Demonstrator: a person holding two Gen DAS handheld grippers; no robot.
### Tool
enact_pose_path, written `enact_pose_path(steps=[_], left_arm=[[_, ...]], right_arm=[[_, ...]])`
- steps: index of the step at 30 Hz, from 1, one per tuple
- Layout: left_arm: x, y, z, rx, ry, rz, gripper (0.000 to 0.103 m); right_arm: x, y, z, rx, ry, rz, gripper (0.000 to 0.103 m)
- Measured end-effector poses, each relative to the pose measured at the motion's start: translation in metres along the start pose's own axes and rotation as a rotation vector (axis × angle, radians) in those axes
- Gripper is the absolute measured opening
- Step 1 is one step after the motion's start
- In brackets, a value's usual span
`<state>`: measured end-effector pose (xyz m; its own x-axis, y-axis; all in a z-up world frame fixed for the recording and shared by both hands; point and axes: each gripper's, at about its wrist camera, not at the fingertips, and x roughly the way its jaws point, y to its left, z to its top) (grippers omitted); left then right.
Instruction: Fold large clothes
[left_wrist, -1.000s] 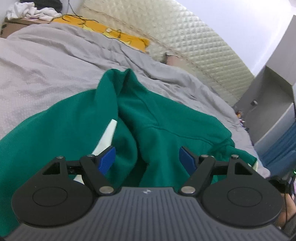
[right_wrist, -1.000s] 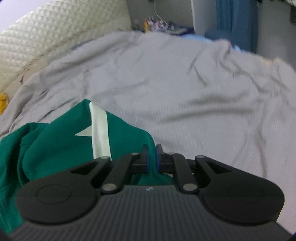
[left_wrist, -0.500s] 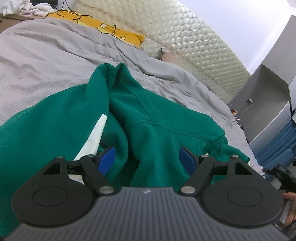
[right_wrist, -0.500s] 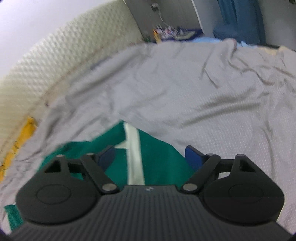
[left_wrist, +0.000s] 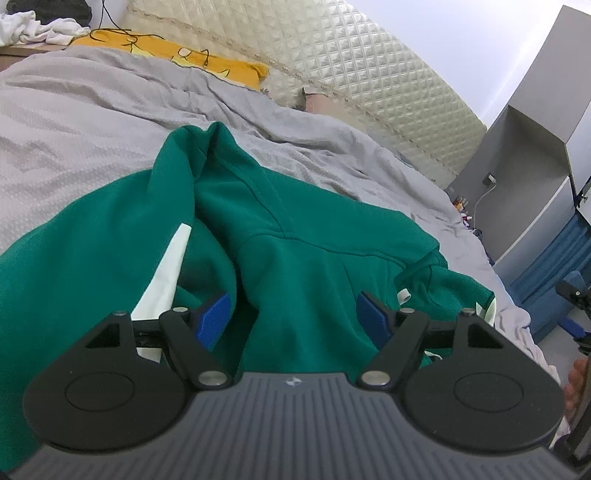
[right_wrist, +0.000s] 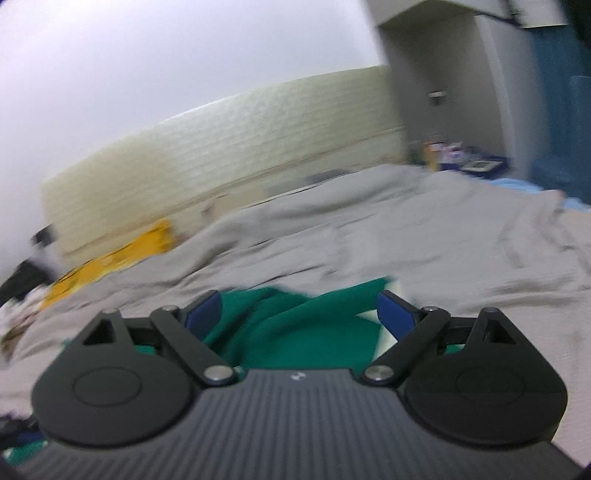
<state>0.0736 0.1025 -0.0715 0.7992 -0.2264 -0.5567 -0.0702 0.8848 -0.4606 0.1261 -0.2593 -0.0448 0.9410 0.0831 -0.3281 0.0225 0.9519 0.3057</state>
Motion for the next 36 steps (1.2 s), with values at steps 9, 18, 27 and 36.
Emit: enact_pose_path(steps=[9, 18, 27, 36], left_arm=[[0.022, -0.004, -0.002, 0.032, 0.042, 0.030, 0.073], [0.064, -0.009, -0.008, 0.073, 0.105, 0.073, 0.030], [0.036, -0.019, -0.005, 0.075, 0.004, 0.034, 0.011], [-0.033, -0.026, -0.004, 0.014, -0.083, -0.086, 0.009]], right_arm=[[0.036, 0.051, -0.041, -0.040, 0.204, 0.220, 0.092], [0.085, 0.050, -0.087, -0.023, 0.422, 0.139, 0.092], [0.082, 0.066, -0.090, -0.042, 0.462, 0.262, 0.017], [0.015, 0.066, -0.059, 0.001, 0.325, 0.379, 0.002]])
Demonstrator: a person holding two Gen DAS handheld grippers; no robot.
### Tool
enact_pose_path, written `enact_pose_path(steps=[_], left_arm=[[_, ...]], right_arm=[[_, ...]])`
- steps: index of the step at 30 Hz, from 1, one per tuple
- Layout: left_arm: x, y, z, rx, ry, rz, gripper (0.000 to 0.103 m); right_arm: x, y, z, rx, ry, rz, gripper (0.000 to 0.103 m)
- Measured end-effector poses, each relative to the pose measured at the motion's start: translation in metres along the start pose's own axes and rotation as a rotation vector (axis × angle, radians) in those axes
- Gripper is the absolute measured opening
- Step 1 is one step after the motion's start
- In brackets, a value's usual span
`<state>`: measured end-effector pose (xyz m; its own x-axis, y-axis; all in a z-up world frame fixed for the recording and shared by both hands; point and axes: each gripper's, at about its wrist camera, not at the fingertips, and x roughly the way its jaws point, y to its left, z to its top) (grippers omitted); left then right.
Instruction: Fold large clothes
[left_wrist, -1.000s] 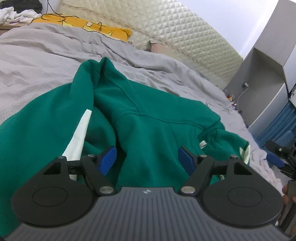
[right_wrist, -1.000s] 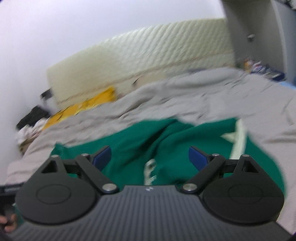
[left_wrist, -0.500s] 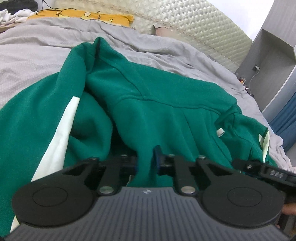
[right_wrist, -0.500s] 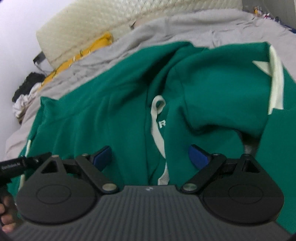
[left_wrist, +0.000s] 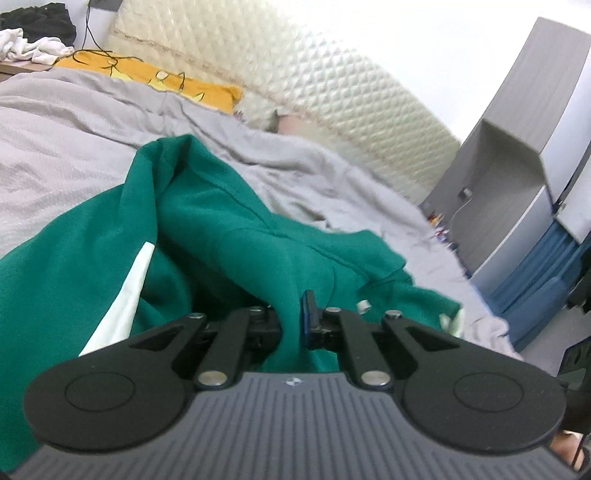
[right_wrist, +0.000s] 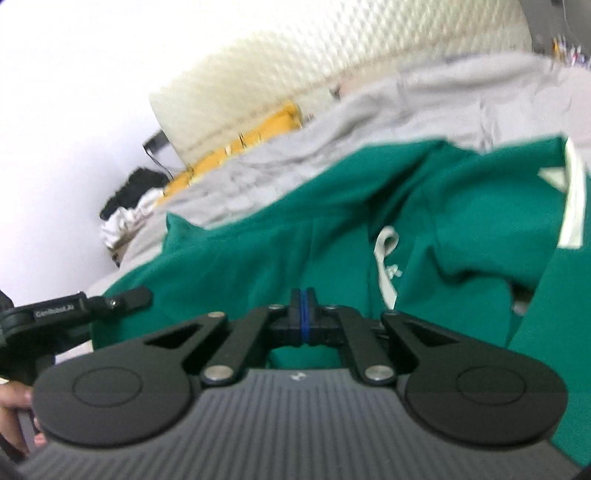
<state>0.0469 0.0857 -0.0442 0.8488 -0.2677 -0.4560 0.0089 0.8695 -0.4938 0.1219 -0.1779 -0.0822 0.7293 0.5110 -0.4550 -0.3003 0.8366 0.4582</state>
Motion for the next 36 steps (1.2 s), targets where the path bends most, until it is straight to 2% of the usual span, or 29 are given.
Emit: enact_pose_path(steps=[6, 9, 11, 14, 19, 20, 21, 22, 23, 24, 25, 30, 33, 36], left_arm=[[-0.051, 0.002, -0.007, -0.075, -0.018, -0.060, 0.009], [-0.073, 0.006, -0.016, -0.106, -0.017, -0.060, 0.009], [-0.081, 0.011, -0.024, -0.125, -0.002, -0.021, 0.009], [-0.082, 0.020, -0.028, -0.143, 0.025, 0.012, 0.009], [-0.069, 0.021, -0.023, -0.132, 0.045, 0.015, 0.010], [-0.067, 0.020, -0.023, -0.127, 0.052, 0.021, 0.013], [-0.065, 0.021, -0.024, -0.128, 0.059, 0.028, 0.017], [-0.063, 0.022, -0.022, -0.135, 0.065, 0.035, 0.034], [-0.061, 0.024, -0.021, -0.151, 0.068, 0.038, 0.057], [-0.060, 0.027, -0.019, -0.171, 0.062, 0.035, 0.063], [-0.062, 0.029, -0.017, -0.187, 0.047, 0.024, 0.065], [-0.060, 0.034, -0.003, -0.221, 0.010, 0.004, 0.073], [-0.042, 0.034, 0.010, -0.213, 0.016, 0.032, 0.074], [-0.016, 0.031, 0.024, -0.173, 0.017, 0.043, 0.074]], right_arm=[[-0.021, 0.011, -0.009, 0.021, -0.018, 0.018, 0.003], [-0.019, 0.010, -0.011, 0.029, -0.006, 0.007, 0.003], [-0.016, 0.007, -0.012, 0.039, 0.004, 0.000, 0.005], [-0.014, 0.000, -0.011, 0.065, 0.012, -0.003, 0.006], [-0.008, -0.005, -0.010, 0.075, 0.029, -0.001, 0.007], [-0.008, -0.008, -0.009, 0.079, 0.033, 0.000, 0.009], [-0.006, -0.009, -0.007, 0.087, 0.036, -0.001, 0.020], [-0.004, -0.013, -0.005, 0.102, 0.036, 0.000, 0.039], [-0.003, -0.017, -0.004, 0.117, 0.034, 0.005, 0.053], [-0.002, -0.021, -0.001, 0.140, 0.025, 0.014, 0.073], [-0.002, -0.026, 0.001, 0.157, 0.016, 0.021, 0.078], [0.012, -0.045, 0.019, 0.215, 0.002, 0.018, 0.078], [0.026, -0.057, 0.028, 0.242, 0.007, 0.010, 0.078], [0.045, -0.066, 0.033, 0.272, 0.035, 0.046, 0.078]])
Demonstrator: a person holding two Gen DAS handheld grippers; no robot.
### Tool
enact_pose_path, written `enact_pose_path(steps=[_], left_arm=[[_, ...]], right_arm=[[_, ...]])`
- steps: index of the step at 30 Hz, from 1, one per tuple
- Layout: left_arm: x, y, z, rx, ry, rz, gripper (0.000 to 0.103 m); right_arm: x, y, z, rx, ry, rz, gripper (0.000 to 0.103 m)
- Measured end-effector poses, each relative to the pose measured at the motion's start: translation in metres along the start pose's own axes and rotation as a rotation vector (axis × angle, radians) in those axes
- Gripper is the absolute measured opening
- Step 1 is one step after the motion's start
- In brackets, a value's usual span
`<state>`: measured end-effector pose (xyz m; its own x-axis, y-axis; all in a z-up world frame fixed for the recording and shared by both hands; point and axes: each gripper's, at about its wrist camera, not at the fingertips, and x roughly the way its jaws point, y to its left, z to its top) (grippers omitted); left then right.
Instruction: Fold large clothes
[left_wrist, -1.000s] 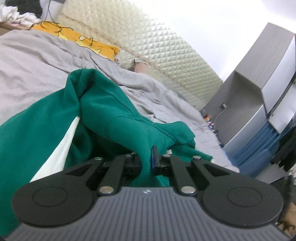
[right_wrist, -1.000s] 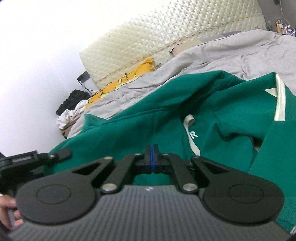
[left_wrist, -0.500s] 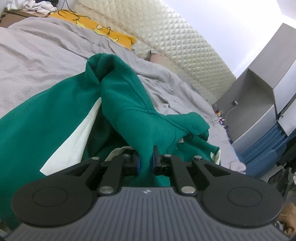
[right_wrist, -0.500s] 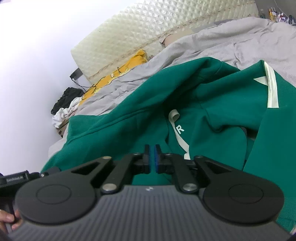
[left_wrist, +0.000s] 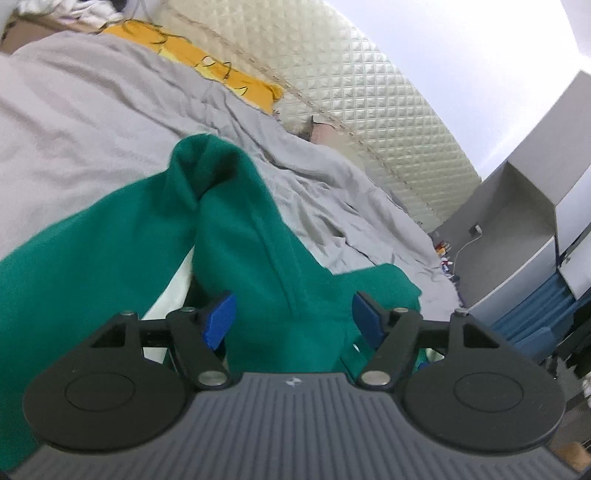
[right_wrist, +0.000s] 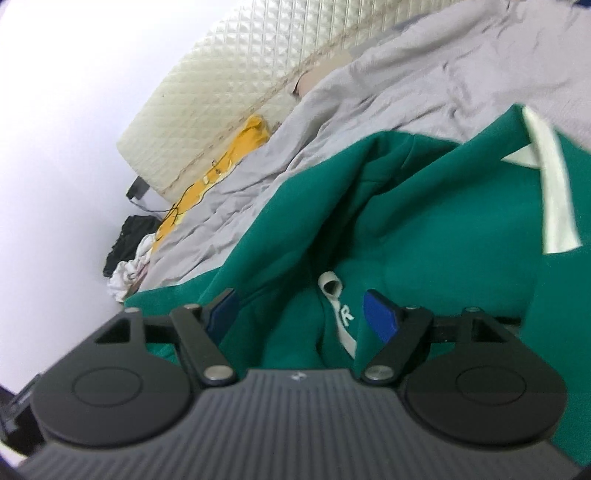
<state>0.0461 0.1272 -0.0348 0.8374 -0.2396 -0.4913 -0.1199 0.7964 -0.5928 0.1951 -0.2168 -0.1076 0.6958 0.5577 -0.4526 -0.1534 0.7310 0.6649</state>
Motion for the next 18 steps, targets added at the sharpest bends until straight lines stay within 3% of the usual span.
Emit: enact_pose_path(steps=[6, 15, 17, 18], left_arm=[[0.050, -0.005, 0.016, 0.062, 0.012, -0.027, 0.074], [0.096, 0.030, 0.005, 0.027, 0.075, -0.063, 0.074], [0.102, 0.032, 0.004, 0.020, 0.082, -0.067, 0.072], [0.104, 0.032, 0.004, 0.023, 0.084, -0.067, 0.072]], right_arm=[[0.047, -0.001, 0.012, -0.003, 0.061, 0.095, 0.078], [0.109, 0.002, 0.010, -0.048, 0.077, 0.066, 0.076], [0.115, 0.001, 0.009, -0.045, 0.076, 0.066, 0.071], [0.117, 0.000, 0.009, -0.044, 0.080, 0.068, 0.060]])
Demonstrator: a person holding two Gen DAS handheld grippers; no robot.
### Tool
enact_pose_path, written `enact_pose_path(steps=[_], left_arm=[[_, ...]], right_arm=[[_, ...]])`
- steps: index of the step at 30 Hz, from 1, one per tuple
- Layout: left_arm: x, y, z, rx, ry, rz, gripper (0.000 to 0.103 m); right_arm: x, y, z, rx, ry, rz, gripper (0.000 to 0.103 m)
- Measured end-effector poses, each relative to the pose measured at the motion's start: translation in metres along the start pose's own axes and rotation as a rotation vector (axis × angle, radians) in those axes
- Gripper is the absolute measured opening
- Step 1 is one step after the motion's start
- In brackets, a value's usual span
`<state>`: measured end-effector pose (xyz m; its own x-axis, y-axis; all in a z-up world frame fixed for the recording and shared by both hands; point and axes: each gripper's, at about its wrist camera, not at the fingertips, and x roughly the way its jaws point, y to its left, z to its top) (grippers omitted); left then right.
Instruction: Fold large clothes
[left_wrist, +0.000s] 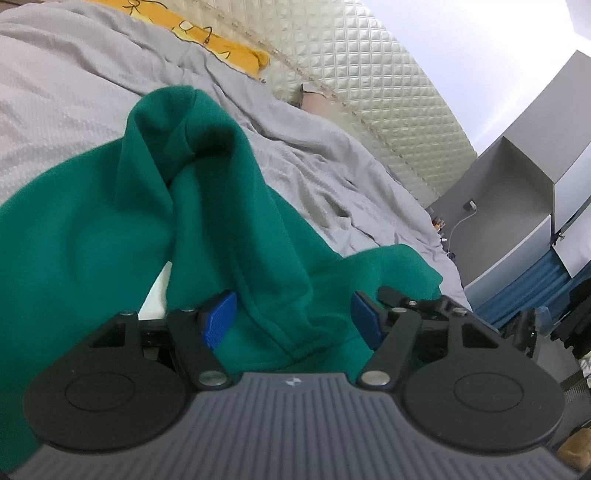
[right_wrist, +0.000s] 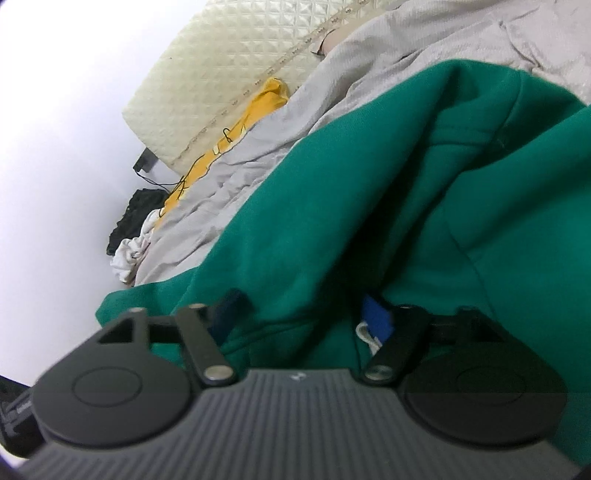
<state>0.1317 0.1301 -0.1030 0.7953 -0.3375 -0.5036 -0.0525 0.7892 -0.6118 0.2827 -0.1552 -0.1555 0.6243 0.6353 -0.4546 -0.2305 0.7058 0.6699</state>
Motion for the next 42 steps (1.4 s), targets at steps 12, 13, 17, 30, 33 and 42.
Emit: enact_pose_path(steps=[12, 13, 17, 30, 33, 42], left_arm=[[-0.026, -0.010, 0.003, 0.033, -0.102, 0.000, 0.012], [-0.032, -0.011, 0.004, 0.024, -0.116, -0.022, 0.012], [-0.069, -0.016, 0.004, 0.000, -0.170, -0.094, 0.011], [-0.169, -0.019, -0.025, -0.014, -0.217, -0.247, 0.002], [-0.165, -0.013, -0.031, -0.033, -0.179, -0.181, 0.003], [-0.140, -0.002, -0.035, -0.065, -0.118, -0.104, 0.064]], right_arm=[[-0.053, 0.034, 0.007, -0.107, -0.099, 0.099, 0.015], [-0.065, 0.040, 0.007, -0.119, -0.125, 0.113, 0.015], [-0.110, 0.057, -0.003, -0.140, -0.190, 0.141, 0.015], [-0.210, 0.082, -0.060, -0.129, -0.299, 0.162, 0.014], [-0.220, 0.077, -0.065, -0.092, -0.341, 0.121, 0.014], [-0.201, 0.033, -0.061, 0.091, -0.254, -0.016, 0.016]])
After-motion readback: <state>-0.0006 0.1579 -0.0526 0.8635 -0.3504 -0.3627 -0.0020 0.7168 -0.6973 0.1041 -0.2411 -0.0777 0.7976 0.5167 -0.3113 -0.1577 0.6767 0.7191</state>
